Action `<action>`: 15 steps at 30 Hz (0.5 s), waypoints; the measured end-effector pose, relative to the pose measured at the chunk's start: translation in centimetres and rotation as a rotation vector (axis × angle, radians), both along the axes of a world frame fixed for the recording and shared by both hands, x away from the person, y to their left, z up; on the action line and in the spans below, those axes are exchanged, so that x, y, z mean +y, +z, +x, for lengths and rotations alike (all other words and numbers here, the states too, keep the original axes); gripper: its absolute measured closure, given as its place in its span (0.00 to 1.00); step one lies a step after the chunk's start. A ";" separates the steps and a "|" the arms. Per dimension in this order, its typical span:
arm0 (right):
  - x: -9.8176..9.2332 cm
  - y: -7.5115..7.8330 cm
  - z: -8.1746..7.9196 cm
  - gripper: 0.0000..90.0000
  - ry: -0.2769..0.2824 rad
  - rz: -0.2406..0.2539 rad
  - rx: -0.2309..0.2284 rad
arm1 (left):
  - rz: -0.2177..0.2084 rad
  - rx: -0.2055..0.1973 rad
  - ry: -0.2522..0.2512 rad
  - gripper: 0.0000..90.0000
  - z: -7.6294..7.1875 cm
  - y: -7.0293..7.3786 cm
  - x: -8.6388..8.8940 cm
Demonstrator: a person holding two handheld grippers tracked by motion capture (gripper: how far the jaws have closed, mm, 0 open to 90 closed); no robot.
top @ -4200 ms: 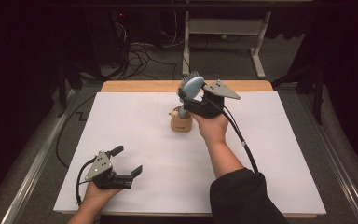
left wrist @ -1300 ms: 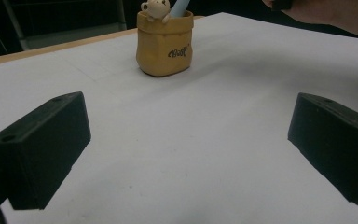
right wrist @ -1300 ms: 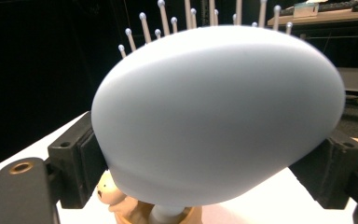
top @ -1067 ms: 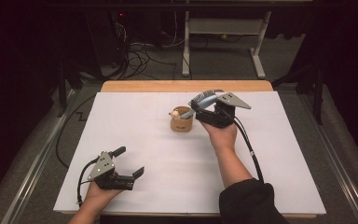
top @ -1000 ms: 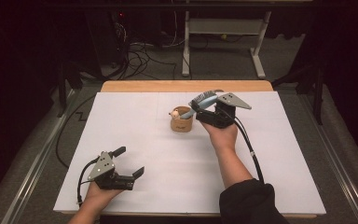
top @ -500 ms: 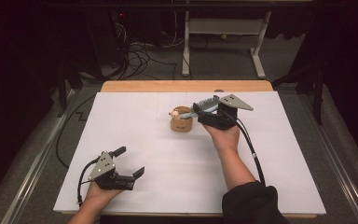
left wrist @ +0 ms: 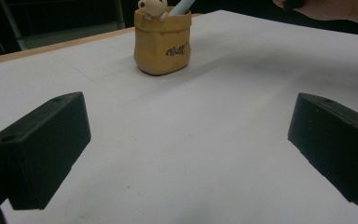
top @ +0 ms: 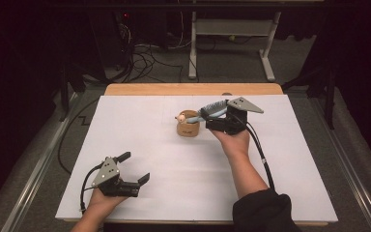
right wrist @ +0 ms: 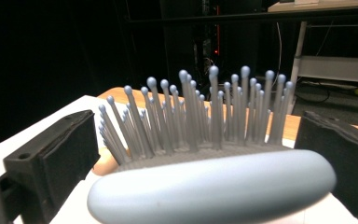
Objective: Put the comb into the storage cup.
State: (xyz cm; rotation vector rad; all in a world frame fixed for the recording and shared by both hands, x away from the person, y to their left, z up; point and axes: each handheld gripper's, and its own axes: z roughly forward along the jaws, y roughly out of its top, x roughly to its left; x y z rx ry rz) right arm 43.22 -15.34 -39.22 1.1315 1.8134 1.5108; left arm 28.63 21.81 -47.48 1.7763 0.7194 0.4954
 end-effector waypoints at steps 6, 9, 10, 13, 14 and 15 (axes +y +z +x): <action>-0.2 0.3 -0.4 0.00 0.003 -0.012 -0.001 | -0.012 0.001 -0.001 0.00 0.0 0.1 0.0; -0.2 0.6 -0.8 0.00 0.007 -0.017 -0.008 | -0.016 0.000 0.001 0.00 0.0 0.1 0.1; -0.2 0.6 -0.9 0.00 0.010 -0.020 -0.011 | -0.016 0.001 0.002 0.00 0.0 0.1 0.1; -0.4 0.7 -1.3 0.00 0.011 -0.026 -0.010 | -0.016 0.002 0.003 0.00 0.1 0.1 0.1; -0.5 0.7 -1.4 0.00 0.009 -0.026 -0.011 | -0.016 0.003 0.003 0.00 0.1 0.1 0.1; -0.6 0.7 -1.6 0.00 0.009 -0.025 -0.010 | -0.016 0.003 0.003 0.00 0.1 0.1 0.1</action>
